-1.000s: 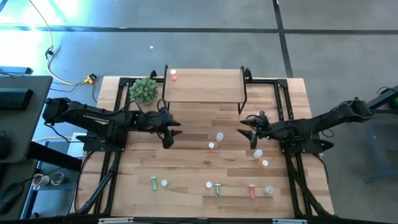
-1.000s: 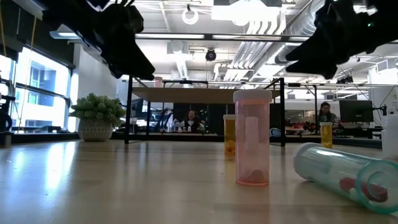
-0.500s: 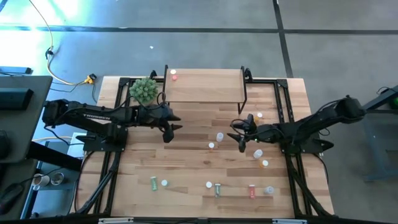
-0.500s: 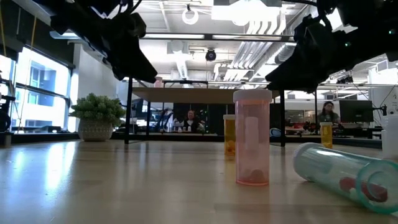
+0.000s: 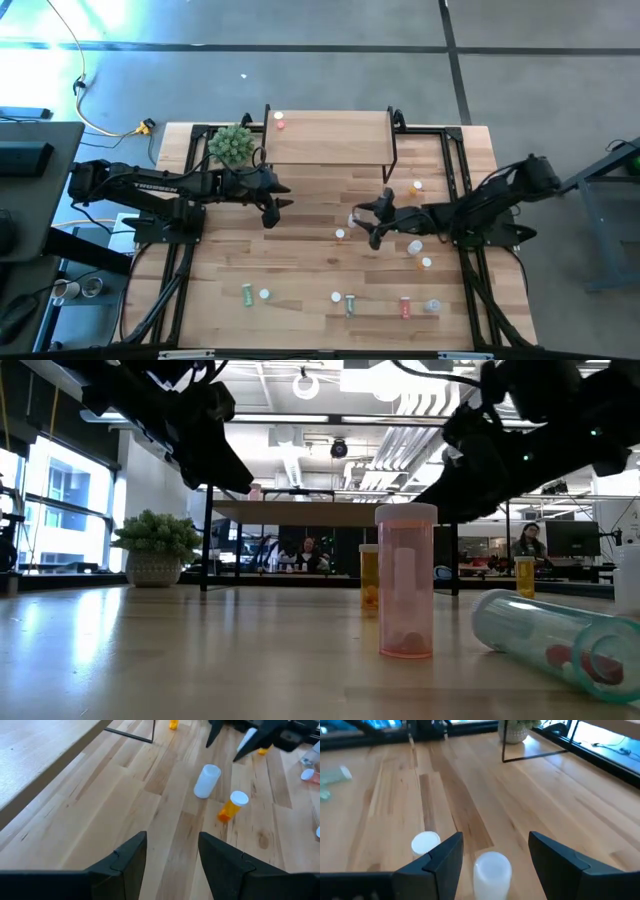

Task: Pick and place medicine bottles onto shelf by color
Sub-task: Put the top white pill bottle on the shelf

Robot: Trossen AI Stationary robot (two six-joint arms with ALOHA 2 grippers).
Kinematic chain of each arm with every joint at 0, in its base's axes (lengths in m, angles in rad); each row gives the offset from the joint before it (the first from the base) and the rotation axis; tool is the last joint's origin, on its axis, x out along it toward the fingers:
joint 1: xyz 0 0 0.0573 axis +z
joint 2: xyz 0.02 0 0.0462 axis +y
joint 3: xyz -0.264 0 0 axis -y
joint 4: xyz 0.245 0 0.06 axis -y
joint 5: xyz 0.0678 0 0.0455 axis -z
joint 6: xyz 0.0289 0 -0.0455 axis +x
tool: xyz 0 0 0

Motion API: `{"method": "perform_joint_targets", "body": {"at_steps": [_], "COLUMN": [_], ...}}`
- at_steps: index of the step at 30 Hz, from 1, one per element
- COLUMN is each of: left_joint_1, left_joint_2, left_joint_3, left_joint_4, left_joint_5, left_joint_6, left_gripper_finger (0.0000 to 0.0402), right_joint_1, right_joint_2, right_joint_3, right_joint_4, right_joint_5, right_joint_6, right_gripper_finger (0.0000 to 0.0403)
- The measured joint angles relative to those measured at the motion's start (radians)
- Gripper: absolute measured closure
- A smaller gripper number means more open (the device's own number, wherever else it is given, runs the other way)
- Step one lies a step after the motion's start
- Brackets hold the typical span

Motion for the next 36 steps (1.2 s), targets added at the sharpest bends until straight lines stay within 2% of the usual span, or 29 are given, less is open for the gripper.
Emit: {"method": "perform_joint_targets", "body": {"at_steps": [12, 19, 32, 36], "left_joint_1": [0.0, 0.0, 0.0, 0.0], "left_joint_2": [0.0, 0.0, 0.0, 0.0], "left_joint_3": [0.0, 0.0, 0.0, 0.0], "left_joint_4": [0.001, -0.001, -0.004, -0.004], "left_joint_5": [0.0, 0.0, 0.001, 0.001], "left_joint_6": [0.0, 0.0, 0.0, 0.0], "left_gripper_finger": [0.0232, 0.0232, 0.0232, 0.0232], "right_joint_1": [-0.01, -0.011, -0.019, -0.021], "right_joint_2": [0.157, 0.148, 0.122, 0.122], "right_joint_3": [0.164, 0.198, 0.2, 0.2], "right_joint_4": [-0.209, -0.363, -0.406, -0.406], "right_joint_5": [0.011, 0.012, -0.01, -0.035], "right_joint_6": [0.048, 0.131, 0.214, 0.242], "right_gripper_finger": [0.0187, 0.0187, 0.0187, 0.0203]}}
